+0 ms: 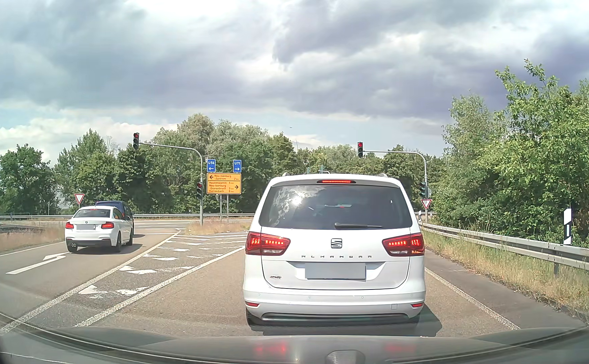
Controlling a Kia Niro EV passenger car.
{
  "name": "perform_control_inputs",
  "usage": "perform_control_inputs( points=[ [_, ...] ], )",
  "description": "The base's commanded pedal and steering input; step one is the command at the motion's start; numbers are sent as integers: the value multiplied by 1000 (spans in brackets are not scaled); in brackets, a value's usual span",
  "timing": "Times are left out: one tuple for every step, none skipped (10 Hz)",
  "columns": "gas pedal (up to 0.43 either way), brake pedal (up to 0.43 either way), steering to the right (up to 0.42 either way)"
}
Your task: Follow the waypoints while adhering to traffic rules and regulations
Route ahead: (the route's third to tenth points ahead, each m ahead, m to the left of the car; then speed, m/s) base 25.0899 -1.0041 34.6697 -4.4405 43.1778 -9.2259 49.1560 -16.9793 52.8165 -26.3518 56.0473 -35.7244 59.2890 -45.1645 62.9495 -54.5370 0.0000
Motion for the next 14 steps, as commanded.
perform_control_inputs(
  points=[
    [0, 305, 12],
    [0, 305, 12],
    [0, 305, 12],
    [0, 305, 12],
    [0, 305, 12],
    [0, 305, 12],
    [0, 305, 12],
    [0, 305, 12],
    [0, 305, 12],
    [0, 305, 12],
    [0, 305, 12],
    [0, 305, 12],
    [0, 305, 12],
    [0, 305, 12]
  ],
)
